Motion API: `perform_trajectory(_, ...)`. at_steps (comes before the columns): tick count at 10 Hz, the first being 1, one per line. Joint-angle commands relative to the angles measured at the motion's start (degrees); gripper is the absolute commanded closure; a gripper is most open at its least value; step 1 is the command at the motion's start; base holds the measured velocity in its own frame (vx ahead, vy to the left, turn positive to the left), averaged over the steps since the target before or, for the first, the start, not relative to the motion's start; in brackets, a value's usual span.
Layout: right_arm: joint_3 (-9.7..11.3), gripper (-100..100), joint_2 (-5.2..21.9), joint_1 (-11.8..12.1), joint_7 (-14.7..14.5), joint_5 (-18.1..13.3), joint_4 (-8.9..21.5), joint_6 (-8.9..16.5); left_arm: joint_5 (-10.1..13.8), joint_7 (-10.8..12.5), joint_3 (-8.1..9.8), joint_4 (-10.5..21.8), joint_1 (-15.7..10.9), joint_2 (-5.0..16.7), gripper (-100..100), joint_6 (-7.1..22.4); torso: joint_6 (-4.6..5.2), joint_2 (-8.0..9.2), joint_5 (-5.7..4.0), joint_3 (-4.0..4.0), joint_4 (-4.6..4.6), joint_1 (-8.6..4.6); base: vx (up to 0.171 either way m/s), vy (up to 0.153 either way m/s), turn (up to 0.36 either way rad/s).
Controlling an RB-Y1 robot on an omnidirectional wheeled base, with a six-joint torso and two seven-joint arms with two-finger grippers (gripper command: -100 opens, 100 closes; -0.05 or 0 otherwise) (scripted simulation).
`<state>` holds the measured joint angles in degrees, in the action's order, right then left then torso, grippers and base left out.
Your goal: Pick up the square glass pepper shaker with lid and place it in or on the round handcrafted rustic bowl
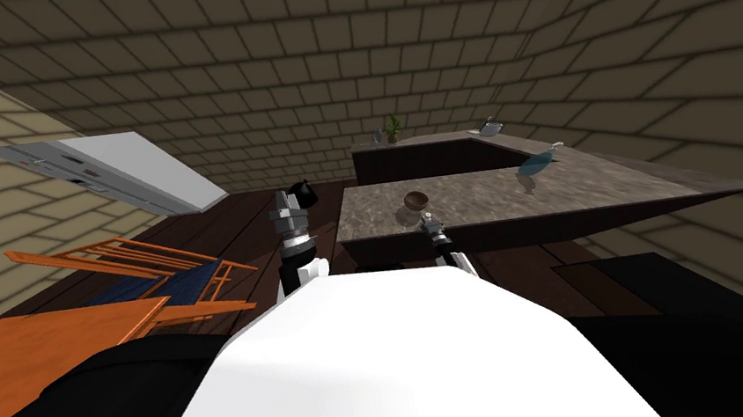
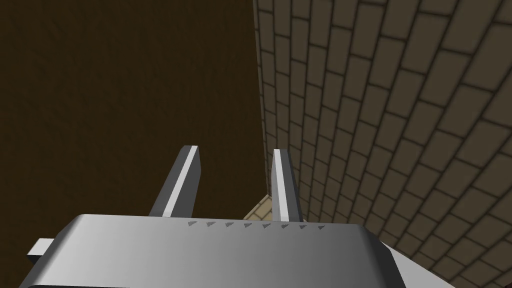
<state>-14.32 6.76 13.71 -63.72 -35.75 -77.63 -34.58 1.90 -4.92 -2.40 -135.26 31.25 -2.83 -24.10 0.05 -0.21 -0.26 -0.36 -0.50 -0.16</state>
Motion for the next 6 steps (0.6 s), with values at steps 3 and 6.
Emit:
perform_trajectory(3, -0.99, 100, 1.0, -1.37, 0.52, 0.71, 0.24, 1.17, 0.0, 0.0, -0.01, 0.0, -0.01, -0.01, 0, 0.0, 0.05, 0.37, 0.02, 0.19, 0.05, 0.11, -0.099, 0.022, -0.02)
perform_trajectory(6, -2.74, 100, 3.46, -4.24, 2.11, 2.02, 0.44, 4.32, 0.0, 0.0, -0.01, 0.01, -0.02, -0.01, 0, 0.0, 0.17, 1.01, 0.07, 0.59, 0.22, 0.27, -0.242, 0.056, -0.035)
